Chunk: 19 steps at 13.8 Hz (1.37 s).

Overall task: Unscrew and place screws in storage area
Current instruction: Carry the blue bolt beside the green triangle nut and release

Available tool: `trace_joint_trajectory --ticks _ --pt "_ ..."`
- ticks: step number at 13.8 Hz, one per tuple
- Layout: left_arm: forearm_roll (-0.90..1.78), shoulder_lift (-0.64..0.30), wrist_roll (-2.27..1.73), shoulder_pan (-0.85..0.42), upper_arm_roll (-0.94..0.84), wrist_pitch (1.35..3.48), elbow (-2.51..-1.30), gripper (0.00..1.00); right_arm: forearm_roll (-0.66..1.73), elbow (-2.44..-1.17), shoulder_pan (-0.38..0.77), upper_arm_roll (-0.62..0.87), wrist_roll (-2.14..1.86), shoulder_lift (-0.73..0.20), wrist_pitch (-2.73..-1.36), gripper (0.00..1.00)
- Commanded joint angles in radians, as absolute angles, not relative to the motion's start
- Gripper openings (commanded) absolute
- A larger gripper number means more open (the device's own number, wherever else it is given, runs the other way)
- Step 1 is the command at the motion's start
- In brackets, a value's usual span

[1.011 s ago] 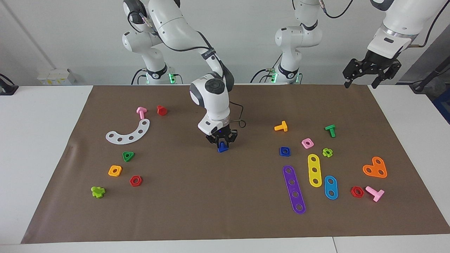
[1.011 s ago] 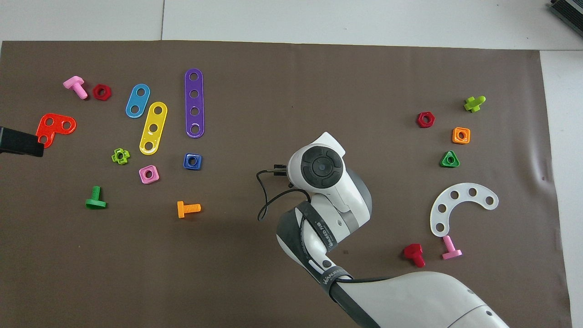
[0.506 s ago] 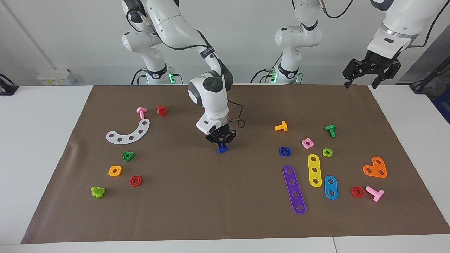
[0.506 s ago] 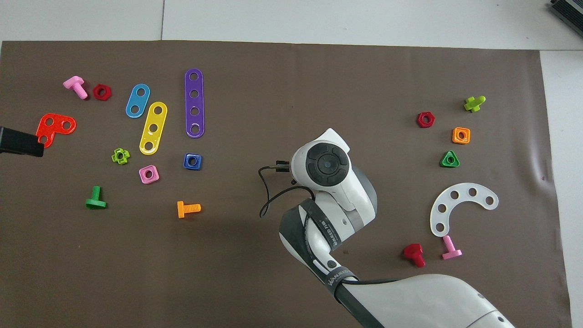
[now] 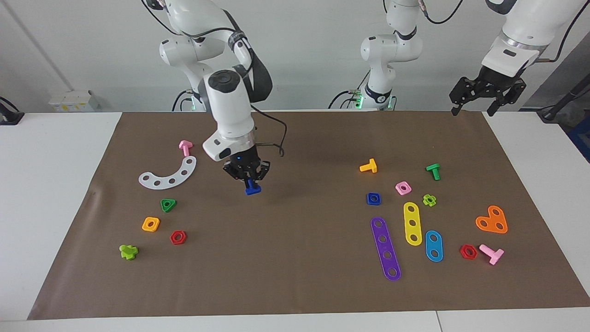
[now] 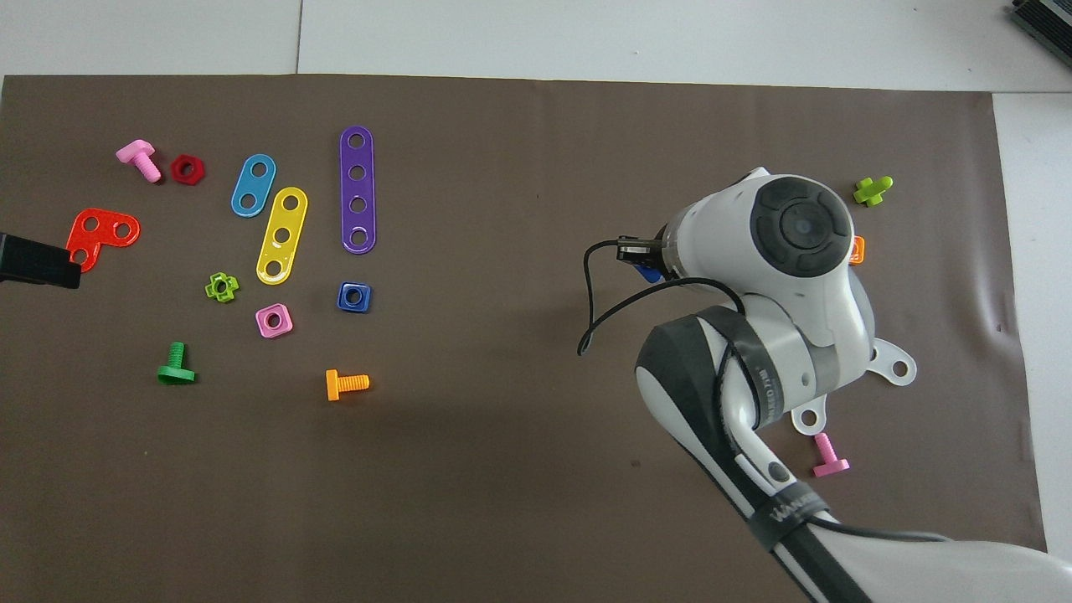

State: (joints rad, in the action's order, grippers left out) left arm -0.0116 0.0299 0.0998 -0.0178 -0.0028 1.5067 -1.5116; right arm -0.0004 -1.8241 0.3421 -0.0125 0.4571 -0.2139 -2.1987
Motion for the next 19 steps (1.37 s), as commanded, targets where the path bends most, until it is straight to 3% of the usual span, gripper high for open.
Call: trace_joint_trajectory --ticks 1,5,10,19 --pt "-0.014 0.058 0.106 -0.003 -0.011 1.500 -1.539 1.00 -0.014 -1.862 0.229 0.000 0.333 -0.192 -2.189 0.00" --pt "-0.014 0.058 0.106 -0.003 -0.011 1.500 -1.539 1.00 -0.012 -1.974 0.103 0.000 0.180 -0.176 -2.226 0.00" --pt "-0.014 0.058 0.106 -0.003 -0.012 1.500 -1.540 1.00 -0.011 -2.111 0.042 0.000 0.111 -0.179 -2.396 0.00" --pt "-0.014 0.058 0.106 -0.003 -0.011 1.500 -1.540 1.00 0.003 -2.161 0.044 0.002 0.115 -0.189 -2.418 0.00"
